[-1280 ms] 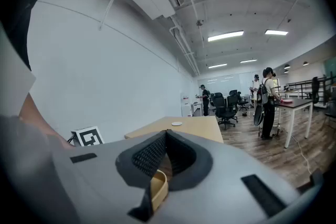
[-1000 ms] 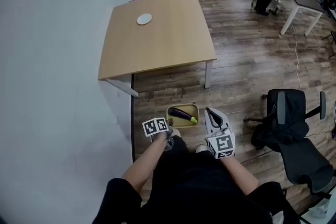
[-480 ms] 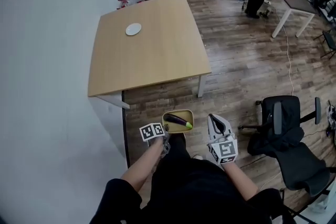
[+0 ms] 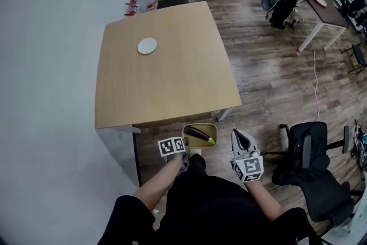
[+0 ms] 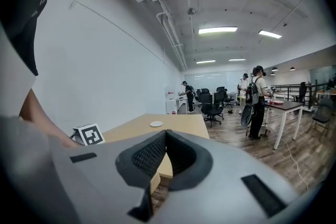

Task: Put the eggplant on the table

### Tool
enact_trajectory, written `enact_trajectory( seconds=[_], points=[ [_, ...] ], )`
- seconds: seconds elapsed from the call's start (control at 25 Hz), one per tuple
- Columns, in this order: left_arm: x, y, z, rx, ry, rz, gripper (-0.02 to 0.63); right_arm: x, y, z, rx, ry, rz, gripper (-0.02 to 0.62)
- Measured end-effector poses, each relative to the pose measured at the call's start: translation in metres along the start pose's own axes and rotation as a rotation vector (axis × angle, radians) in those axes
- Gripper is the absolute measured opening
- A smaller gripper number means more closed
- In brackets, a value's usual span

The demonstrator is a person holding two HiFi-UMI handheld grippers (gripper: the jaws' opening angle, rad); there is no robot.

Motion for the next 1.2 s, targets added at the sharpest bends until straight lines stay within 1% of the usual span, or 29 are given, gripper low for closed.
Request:
enact_trajectory(
  seconds=[0.08, 0.24, 0.44, 0.6, 0.72, 0.88, 1.0, 1.2],
  points=[
    [0.003, -0.005, -0.026, -0.007, -0.017, 0.005, 0.041, 0.003, -0.024, -0.009, 0.004, 0.001, 0.009, 0.06],
    [0.011, -0.013, -0.08, -0.013, -0.012, 0.028, 0.041, 0.004, -0.075, -0.03, 0.018, 0.005, 0.017, 0.06],
    [0.014, -0.017, -0.128, 0.001, -0.069, 0.029, 0.041, -0.003, -0.116, -0.039, 0.004, -0.004, 0.038, 0.06],
    [0.016, -0.022, -0.154, -0.003, -0.048, 0.039, 0.041, -0.002, -0.132, -0.042, -0.015, 0.007, 0.036, 0.06],
    [0.018, -0.031, -0.169, -0.007, -0.04, 0.039, 0.04, 0.004, -0.144, -0.046, -0.006, 0.011, 0.032, 0.06],
    [0.021, -0.048, -0.184, -0.01, -0.049, 0.033, 0.04, 0.009, -0.164, -0.044, 0.006, 0.005, 0.026, 0.06],
    [0.026, -0.058, -0.199, -0.006, -0.03, 0.03, 0.04, 0.016, -0.184, -0.043, 0.008, -0.005, 0.018, 0.06],
    [0.043, -0.08, -0.241, 0.003, -0.026, 0.014, 0.041, 0.04, -0.228, -0.044, 0.006, -0.023, -0.005, 0.06]
  ],
)
Point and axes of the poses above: the fingertips, and each gripper's own axes: y backward along the fingers, x to its right, z out of its underside, the point moved 6 cm from there along y, backward along the fingers, and after that the axes turned 13 degrees about y, right-handed, at the moved point
